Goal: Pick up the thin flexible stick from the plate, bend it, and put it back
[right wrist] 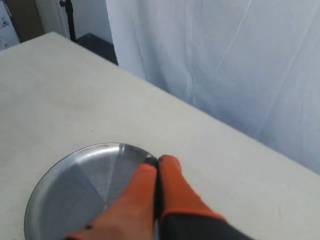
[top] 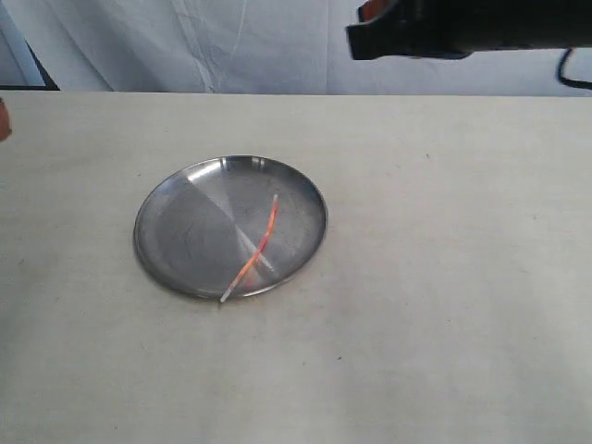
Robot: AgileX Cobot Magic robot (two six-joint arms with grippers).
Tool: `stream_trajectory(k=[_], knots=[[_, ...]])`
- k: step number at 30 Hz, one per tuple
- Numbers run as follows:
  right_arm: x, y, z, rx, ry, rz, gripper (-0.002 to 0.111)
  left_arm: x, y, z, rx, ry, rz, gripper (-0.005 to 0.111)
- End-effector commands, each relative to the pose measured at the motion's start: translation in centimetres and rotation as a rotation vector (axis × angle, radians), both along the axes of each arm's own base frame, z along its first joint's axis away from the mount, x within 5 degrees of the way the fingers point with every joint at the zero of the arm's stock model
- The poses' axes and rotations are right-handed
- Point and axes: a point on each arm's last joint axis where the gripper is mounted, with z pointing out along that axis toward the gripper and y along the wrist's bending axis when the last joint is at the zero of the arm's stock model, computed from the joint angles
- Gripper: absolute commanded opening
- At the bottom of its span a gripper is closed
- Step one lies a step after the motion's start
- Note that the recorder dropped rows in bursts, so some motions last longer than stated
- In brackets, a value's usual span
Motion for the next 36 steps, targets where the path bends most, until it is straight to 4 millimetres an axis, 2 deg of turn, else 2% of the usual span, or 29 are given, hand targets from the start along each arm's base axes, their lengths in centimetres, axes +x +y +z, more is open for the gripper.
stream_trajectory(k=[1, 5, 8, 12, 15, 20, 24, 31, 36], knots=[[-5.8, -2.6, 1.8, -0.013, -0.160, -0.028, 0.000, -1.2, 1.7, 0.4, -0.028, -0.055, 0.015, 0.000], [-9.7, -3.9, 2.1, 0.010, -0.228, -0.026, 0.000, -1.4, 2.4, 1.1, -0.043, -0.154, 0.027, 0.000], [-13.6, -4.1, 1.5, -0.016, -0.138, 0.106, 0.000, -1.3, 2.4, 1.8, -0.052, -0.261, 0.028, 0.000], [-16.7, -4.0, 0.7, -0.047, 0.001, 0.261, 0.000, -1.4, 2.3, 2.2, -0.082, -0.292, 0.016, 0.000], [-17.5, -4.0, 0.4, -0.062, 0.031, 0.296, 0.000, -1.7, 2.0, 1.8, -0.147, -0.185, -0.014, 0.000], [-17.7, -4.1, 0.6, -0.061, 0.019, 0.294, 0.000, -1.5, 2.2, 1.9, -0.098, -0.243, 0.006, 0.000], [-19.2, -4.6, 1.2, -0.047, -0.045, 0.289, 0.000, -1.5, 2.2, 1.9, -0.098, -0.243, 0.006, 0.000], [-22.4, -6.7, 2.4, -0.021, -0.212, 0.085, 0.000, -1.5, 2.2, 1.9, -0.098, -0.243, 0.006, 0.000], [-25.0, -7.2, 2.6, -0.025, -0.321, -0.046, 0.000, -1.5, 2.2, 1.9, -0.098, -0.243, 0.006, 0.000]])
